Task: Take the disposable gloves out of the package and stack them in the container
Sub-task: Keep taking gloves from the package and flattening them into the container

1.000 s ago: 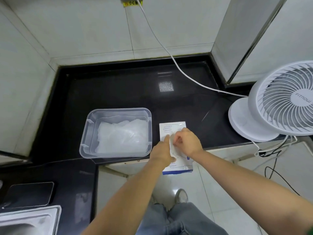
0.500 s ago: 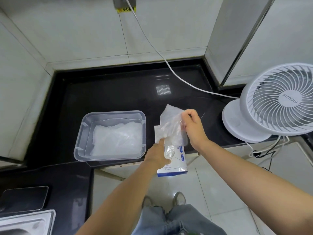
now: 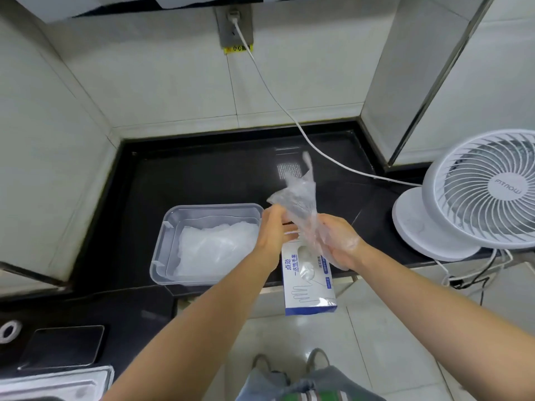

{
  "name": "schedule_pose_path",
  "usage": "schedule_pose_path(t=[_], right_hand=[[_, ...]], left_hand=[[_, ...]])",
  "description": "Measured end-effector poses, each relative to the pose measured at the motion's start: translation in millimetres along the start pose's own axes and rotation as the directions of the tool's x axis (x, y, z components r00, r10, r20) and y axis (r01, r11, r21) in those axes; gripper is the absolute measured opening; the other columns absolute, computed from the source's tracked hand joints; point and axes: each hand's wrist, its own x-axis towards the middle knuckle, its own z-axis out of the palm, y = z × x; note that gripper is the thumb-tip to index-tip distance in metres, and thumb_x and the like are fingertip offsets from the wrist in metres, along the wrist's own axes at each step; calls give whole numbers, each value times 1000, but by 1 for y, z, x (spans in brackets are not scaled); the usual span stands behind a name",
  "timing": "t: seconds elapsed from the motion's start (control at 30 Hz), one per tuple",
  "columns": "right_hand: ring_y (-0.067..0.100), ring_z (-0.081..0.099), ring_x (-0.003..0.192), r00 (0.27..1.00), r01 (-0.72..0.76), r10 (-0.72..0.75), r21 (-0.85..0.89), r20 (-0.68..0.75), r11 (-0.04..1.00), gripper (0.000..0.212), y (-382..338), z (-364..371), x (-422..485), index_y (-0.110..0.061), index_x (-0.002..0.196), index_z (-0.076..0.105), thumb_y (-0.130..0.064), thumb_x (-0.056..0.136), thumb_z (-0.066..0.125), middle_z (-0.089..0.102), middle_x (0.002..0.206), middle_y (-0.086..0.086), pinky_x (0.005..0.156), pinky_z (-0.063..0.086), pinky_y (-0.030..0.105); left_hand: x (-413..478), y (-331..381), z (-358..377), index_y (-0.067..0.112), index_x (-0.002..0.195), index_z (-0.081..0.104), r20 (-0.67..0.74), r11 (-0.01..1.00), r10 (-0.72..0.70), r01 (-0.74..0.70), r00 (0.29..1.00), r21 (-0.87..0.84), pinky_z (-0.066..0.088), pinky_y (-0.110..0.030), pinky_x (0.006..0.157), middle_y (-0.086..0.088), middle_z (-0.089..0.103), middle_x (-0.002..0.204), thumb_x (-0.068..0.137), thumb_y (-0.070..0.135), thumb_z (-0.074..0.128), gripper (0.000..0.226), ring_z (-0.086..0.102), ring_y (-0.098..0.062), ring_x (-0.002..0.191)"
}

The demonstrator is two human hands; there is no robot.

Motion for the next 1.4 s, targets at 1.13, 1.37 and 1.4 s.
schedule_pose_path(t=[1.13, 1.37, 1.4], right_hand=[[21, 62, 72, 979, 116, -150, -226, -137, 967, 25, -11, 128, -13, -6, 106, 60, 7, 85, 59, 63, 97, 16, 61, 55, 28], [6, 54, 84, 724, 537, -644, -385, -246, 751, 32, -15, 137, -2, -13, 114, 59, 4, 87, 55, 59, 105, 5, 77, 44, 18], [5, 55, 81, 688, 603, -708, -419, -157, 679, 27, -16, 146, -3, -13, 107, 62, 4, 88, 54, 62, 102, 5, 73, 44, 15]], left_hand=[[7, -19, -182, 10, 90, 51, -251, 853, 238, -78, 938, 517, 40, -24, 61, -2, 52, 75, 97, 18, 51, 11, 47, -15, 68], [19, -28, -201, 3, 102, 59, -271, 715, 269, -3, 924, 699, 47, -41, 80, -12, 63, 91, 96, 23, 52, 22, 54, -24, 80], [21, -28, -201, 3, 102, 59, -265, 699, 272, -1, 925, 715, 47, -40, 79, -13, 64, 93, 96, 23, 51, 22, 57, -27, 82]])
